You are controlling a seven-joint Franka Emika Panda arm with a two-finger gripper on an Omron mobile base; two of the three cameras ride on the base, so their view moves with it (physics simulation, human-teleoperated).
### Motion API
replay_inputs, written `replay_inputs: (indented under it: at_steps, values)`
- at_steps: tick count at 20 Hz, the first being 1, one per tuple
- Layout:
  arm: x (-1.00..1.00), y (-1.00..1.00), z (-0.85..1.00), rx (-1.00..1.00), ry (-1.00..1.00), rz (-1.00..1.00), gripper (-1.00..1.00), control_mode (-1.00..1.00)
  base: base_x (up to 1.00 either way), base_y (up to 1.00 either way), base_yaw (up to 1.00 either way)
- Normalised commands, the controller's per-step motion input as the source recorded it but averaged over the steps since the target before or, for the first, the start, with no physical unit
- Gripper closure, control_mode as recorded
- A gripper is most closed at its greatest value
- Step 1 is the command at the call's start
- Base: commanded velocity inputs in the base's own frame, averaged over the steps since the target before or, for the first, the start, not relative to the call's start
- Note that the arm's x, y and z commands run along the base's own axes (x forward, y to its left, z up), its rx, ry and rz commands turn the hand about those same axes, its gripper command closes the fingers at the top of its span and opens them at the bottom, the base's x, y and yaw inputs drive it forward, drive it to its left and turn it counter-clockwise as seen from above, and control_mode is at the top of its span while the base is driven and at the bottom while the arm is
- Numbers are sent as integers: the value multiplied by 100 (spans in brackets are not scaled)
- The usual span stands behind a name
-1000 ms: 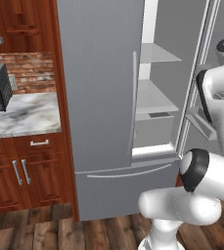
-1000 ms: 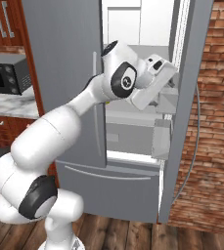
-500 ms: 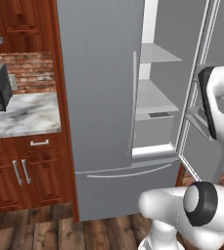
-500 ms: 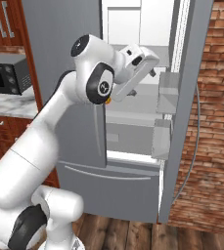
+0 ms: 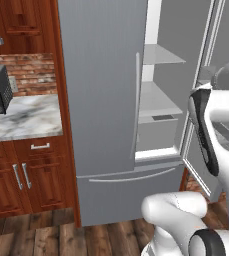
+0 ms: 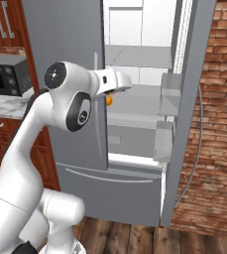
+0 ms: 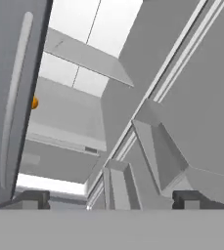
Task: Retrieve the peach and orange from the fridge and place them into the bowl on the dining table.
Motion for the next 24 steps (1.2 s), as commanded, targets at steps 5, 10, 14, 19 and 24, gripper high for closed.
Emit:
replay_inputs:
  at_steps: [5, 10, 14, 19, 24]
  values:
    - [-5, 87, -23, 50, -21, 0, -100, -100, 0, 0, 0]
    - [-2, 70, -5, 46, -4, 0, -100, -100, 0, 0, 0]
    - [0, 41, 6, 28, 0, 6, -100, -100, 0, 0, 0]
    - [6, 2, 9, 1, 3, 6, -100, -100, 0, 0, 0]
    - [44, 0, 3, -2, 26, 1, -100, -100, 0, 0, 0]
